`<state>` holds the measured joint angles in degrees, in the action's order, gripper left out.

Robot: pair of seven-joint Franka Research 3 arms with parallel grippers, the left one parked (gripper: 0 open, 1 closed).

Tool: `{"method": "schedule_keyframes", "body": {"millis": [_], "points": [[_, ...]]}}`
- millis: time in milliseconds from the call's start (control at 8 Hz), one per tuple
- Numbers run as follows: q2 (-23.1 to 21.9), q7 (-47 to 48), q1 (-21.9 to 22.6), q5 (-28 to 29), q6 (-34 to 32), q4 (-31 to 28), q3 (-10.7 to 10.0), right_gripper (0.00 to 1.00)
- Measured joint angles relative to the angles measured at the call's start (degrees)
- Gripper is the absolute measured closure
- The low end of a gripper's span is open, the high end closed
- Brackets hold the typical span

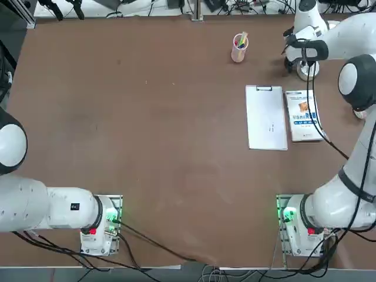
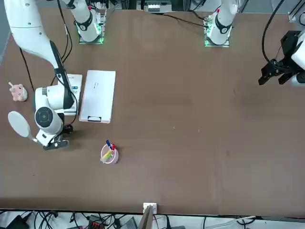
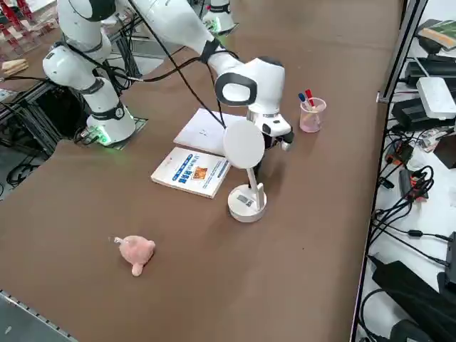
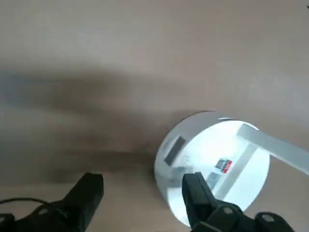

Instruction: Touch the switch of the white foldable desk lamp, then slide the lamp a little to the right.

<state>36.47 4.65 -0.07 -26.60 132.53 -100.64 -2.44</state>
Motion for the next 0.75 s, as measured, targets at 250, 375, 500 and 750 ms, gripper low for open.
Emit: {"method": "schedule_keyframes", "body": {"millis": [250, 375, 500, 750], "points": [[0.4, 0.0, -0.9, -0.2, 0.6, -0.4, 0.0, 0.01], [0.4, 0.0, -0.9, -0.3, 0.6, -0.4, 0.0, 0.01], [0.4, 0.0, -0.8, -0.3, 0.6, -0.4, 0.1, 0.01], [0.4, 0.0, -0.7, -0.3, 0.6, -0.4, 0.2, 0.01]]}}
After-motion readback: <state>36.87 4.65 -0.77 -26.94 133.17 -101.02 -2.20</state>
